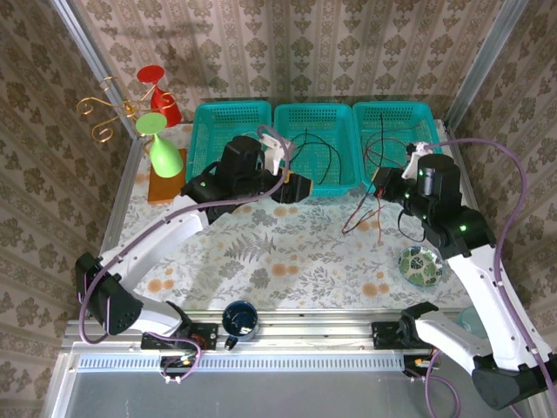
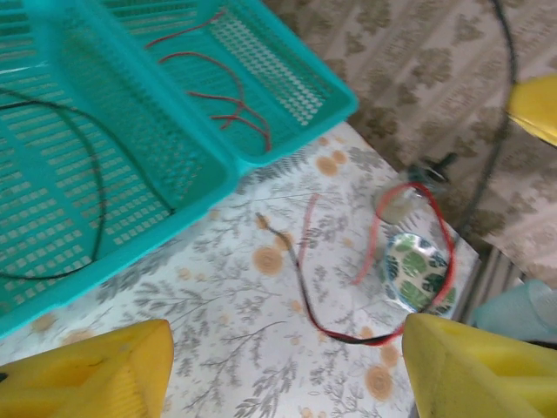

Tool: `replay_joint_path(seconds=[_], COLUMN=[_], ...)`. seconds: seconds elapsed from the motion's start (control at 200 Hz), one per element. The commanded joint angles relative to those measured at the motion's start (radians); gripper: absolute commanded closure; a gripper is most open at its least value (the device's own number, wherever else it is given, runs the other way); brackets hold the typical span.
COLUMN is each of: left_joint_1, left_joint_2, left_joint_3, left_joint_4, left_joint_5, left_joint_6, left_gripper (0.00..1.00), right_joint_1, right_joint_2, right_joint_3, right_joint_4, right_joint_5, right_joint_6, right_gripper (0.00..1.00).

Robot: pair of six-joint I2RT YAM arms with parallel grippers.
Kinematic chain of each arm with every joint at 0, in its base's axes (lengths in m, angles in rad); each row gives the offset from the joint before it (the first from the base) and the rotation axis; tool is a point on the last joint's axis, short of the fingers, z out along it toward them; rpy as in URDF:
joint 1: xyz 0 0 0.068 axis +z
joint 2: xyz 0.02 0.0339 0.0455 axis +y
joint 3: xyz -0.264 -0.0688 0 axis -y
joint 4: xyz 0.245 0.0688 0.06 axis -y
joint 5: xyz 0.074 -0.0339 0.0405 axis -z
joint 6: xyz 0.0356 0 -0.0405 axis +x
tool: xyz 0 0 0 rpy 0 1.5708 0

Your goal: Untangle the cables

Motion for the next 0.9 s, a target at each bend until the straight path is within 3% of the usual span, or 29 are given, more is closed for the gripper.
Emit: replay_joint_path(seconds=[0.0,0.3,0.705,0.835,0.895], left_joint_1=[-0.027,-0.045,-0.083,-0.083,-0.082], left_joint_2=[0.008,0.102,0.151,0.153,0.154], left_joint_3=[-0.01,-0.007,0.017,0.018,0.021], left_joint_4=[0.115,0.304,0.304,0.306,0.301], left_joint_5=[0.097,0.241,0.252,0.238,0.232], left_joint_6=[0.047,-0.07,-0.064,-0.064,-0.064], left_gripper=[0.31,0.44,0.52,0.66,0.77], right_joint_1=[0.017,0.086,0.146,0.163,0.166], right_joint_2=[0.03,0.062,0.103,0.113,0.113], right_joint_3=[0.031,0.011,0.03,0.038,0.037], right_joint_4=[0.031,0.114,0.166,0.171,0.171], right_joint_5=[-0.07,-0.099,-0.135,-0.135,-0.133], right_joint_6=[0.042,0.153,0.202,0.207,0.206], right_gripper=[1.0,1.0,1.0,1.0,1.0])
